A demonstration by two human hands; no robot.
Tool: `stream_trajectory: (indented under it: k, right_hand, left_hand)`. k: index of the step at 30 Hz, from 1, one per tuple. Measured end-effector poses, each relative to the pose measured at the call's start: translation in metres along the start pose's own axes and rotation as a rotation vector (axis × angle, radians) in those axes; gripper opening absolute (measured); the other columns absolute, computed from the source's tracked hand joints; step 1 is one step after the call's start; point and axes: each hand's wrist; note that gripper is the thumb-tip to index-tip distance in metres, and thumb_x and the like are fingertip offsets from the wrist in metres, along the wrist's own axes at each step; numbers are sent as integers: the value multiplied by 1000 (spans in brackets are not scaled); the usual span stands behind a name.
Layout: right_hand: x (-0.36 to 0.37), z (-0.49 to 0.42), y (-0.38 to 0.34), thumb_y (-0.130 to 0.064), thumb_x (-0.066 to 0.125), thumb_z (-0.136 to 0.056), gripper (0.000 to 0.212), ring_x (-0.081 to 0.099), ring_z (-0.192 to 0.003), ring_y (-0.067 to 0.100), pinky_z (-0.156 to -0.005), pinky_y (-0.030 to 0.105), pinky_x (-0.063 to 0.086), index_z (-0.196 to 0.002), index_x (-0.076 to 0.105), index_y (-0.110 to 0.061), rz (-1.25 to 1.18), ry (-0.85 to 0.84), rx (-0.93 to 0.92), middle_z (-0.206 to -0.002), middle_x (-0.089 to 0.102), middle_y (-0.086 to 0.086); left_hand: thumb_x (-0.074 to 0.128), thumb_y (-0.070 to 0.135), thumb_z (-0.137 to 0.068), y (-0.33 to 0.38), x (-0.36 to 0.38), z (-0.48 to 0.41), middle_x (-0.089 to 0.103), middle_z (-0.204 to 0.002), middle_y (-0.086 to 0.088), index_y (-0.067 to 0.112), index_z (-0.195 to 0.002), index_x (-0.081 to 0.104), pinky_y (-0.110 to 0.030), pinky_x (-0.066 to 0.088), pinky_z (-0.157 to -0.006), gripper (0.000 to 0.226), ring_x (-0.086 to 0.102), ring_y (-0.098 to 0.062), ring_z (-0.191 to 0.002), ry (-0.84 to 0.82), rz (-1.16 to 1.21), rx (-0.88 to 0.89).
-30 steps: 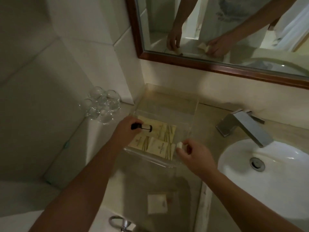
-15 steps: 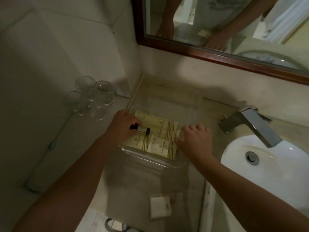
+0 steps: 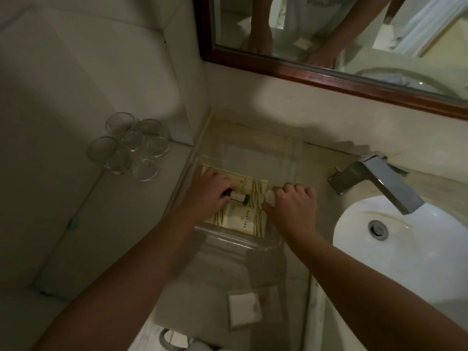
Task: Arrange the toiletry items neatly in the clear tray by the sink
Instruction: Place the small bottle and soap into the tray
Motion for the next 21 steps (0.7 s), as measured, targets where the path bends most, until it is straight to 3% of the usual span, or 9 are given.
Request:
stream_trajectory:
  k: [2, 5, 10, 16, 21]
  right_hand:
    - [-2, -1, 0, -58, 55, -86, 43, 59, -93, 20, -85, 38, 38, -106, 69, -22, 13, -10, -13, -100, 68, 0]
    - [-2, -1, -1, -60, 55, -85, 46, 57, -92, 21, -83, 38, 38, -104, 69, -20, 25, -24, 1, -99, 67, 1]
    - [4, 11, 4, -49, 58, -87, 35, 58, -87, 20, -78, 35, 42, -108, 66, -22, -24, 19, 10, -100, 66, 0]
    - [2, 10, 8, -40, 63, -87, 23, 63, -84, 18, -75, 33, 43, -104, 67, -26, -92, 57, -35, -97, 69, -3]
    - [3, 0, 6, -38, 65, -85, 14, 64, -62, 17, -66, 29, 30, -80, 65, -24, -82, 58, -9, -75, 71, -4]
  left_hand:
    - [67, 33, -81, 8, 2, -1, 62, -116, 16, 34, -113, 63, -58, 20, -112, 32, 43, -19, -116, -30, -45, -4]
    - [66, 35, -82, 21, 6, -2, 62, -114, 15, 33, -112, 64, -56, 4, -114, 30, 44, -20, -116, -34, -128, 37]
    - [63, 38, -82, 29, 14, -4, 63, -112, 14, 34, -110, 64, -49, 18, -111, 28, 44, -20, -108, -10, -114, 26]
    - [60, 40, -83, 35, 15, -7, 62, -112, 11, 36, -112, 62, -46, 23, -106, 30, 44, -21, -110, -33, -92, -3]
    - [60, 41, -83, 39, 17, -9, 61, -113, 9, 35, -113, 61, -43, 26, -102, 31, 43, -21, -112, -52, -63, -12]
Point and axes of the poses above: each hand's wrist, its own z-axis away from the middle knuckle, its own x-axis out of the palm, y = z × x
